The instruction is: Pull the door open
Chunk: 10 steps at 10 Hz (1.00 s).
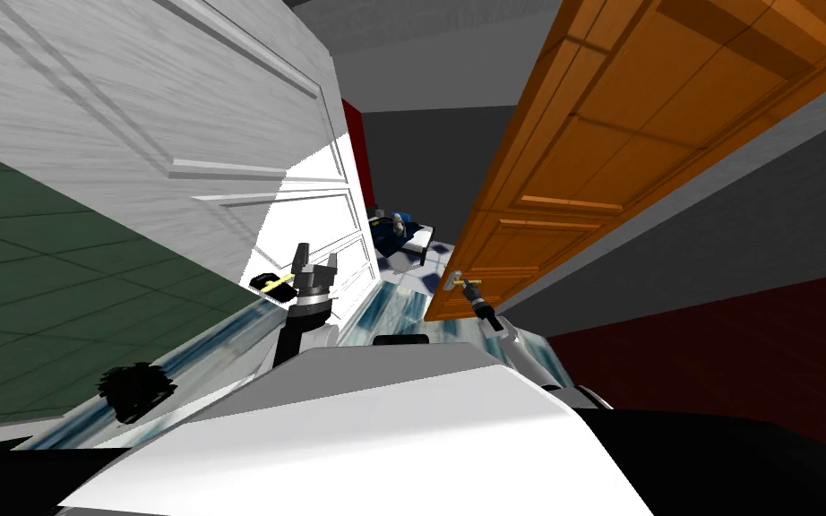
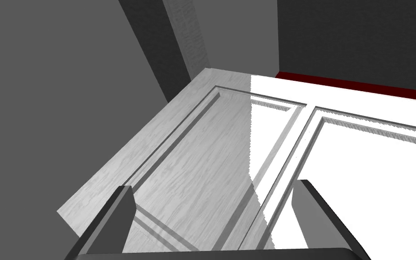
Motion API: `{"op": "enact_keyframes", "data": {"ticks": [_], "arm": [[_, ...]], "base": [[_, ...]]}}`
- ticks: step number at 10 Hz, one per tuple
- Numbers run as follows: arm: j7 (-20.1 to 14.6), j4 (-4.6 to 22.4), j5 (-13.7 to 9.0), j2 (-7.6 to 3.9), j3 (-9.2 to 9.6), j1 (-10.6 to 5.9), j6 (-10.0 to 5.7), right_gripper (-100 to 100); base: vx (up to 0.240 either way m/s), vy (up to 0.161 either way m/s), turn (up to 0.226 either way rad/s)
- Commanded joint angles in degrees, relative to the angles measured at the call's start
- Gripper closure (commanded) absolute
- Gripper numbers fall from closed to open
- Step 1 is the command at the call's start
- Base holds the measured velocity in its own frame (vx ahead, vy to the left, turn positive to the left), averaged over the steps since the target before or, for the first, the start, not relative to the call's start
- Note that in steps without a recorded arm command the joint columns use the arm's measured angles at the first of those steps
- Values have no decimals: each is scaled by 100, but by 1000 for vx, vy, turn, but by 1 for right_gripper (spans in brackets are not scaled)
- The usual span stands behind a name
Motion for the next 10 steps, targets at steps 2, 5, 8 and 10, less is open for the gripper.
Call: {"op": "enact_keyframes", "data": {"ticks": [2,5,8,10], "arm": [[-154,-2,9,-186,67,167,-301,100],[-275,9,16,-338,122,288,-528,100],[-371,70,39,-432,206,369,-747,100],[-423,104,44,-503,226,416,-880,100]], "base": [[-206,-99,132],[-150,-73,92],[-119,-50,96],[-169,-118,128]]}}
